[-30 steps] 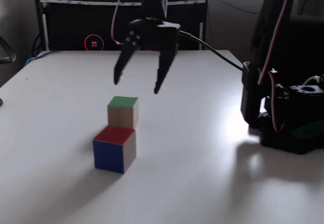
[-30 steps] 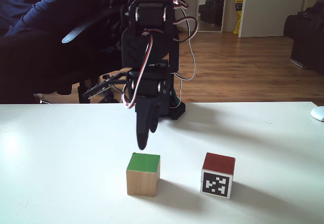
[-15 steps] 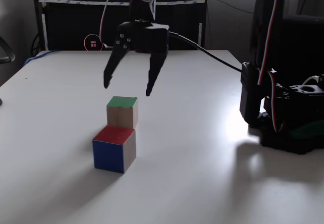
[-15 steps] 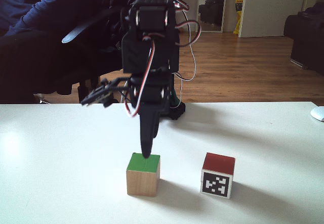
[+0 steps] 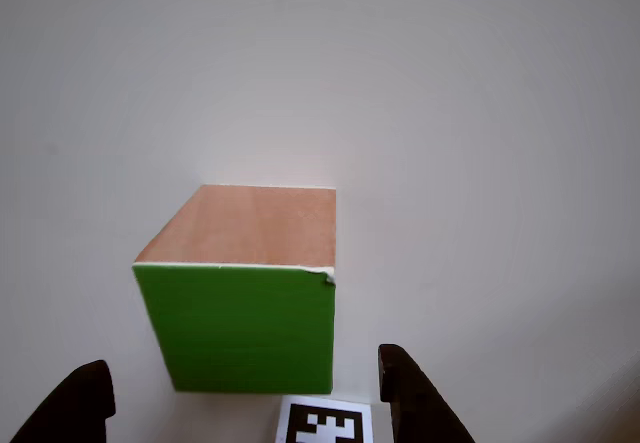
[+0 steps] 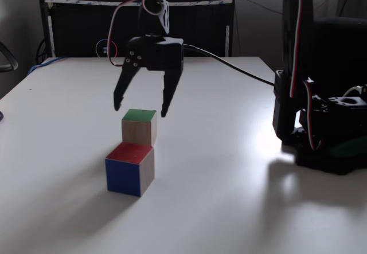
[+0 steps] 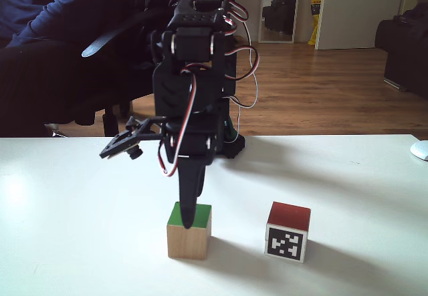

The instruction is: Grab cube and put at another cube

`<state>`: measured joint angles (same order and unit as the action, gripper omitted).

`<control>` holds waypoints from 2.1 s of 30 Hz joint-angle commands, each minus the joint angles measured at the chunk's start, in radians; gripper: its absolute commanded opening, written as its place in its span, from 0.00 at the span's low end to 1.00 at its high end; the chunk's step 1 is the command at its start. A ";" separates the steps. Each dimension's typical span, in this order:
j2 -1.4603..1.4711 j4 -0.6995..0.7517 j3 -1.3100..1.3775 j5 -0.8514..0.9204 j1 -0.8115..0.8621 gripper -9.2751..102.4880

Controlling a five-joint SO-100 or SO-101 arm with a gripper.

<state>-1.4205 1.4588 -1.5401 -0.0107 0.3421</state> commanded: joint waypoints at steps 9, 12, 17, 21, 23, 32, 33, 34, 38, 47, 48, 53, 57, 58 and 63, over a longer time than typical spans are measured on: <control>0.003 -0.028 0.025 0.017 0.011 0.44; 0.018 -0.038 0.025 0.020 0.014 0.44; 0.054 -0.058 0.026 0.021 0.018 0.44; 0.072 -0.071 0.028 0.025 0.023 0.44; 0.080 -0.078 0.029 0.026 0.025 0.44; 0.135 -0.103 0.046 0.037 0.041 0.44; 0.140 -0.106 0.046 0.037 0.041 0.44; 0.144 -0.109 0.046 0.037 0.043 0.44; 0.153 -0.118 0.046 0.037 0.044 0.43; 0.169 -0.141 0.043 0.040 0.046 0.36; 0.169 -0.143 0.043 0.038 0.046 0.35; 0.169 -0.149 0.041 0.037 0.048 0.30; 0.167 -0.155 0.041 0.034 0.049 0.25; 0.167 -0.155 0.041 0.034 0.051 0.24; 0.160 -0.156 0.043 0.035 0.052 0.23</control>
<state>-1.2471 1.3192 -1.5278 0.0230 0.3866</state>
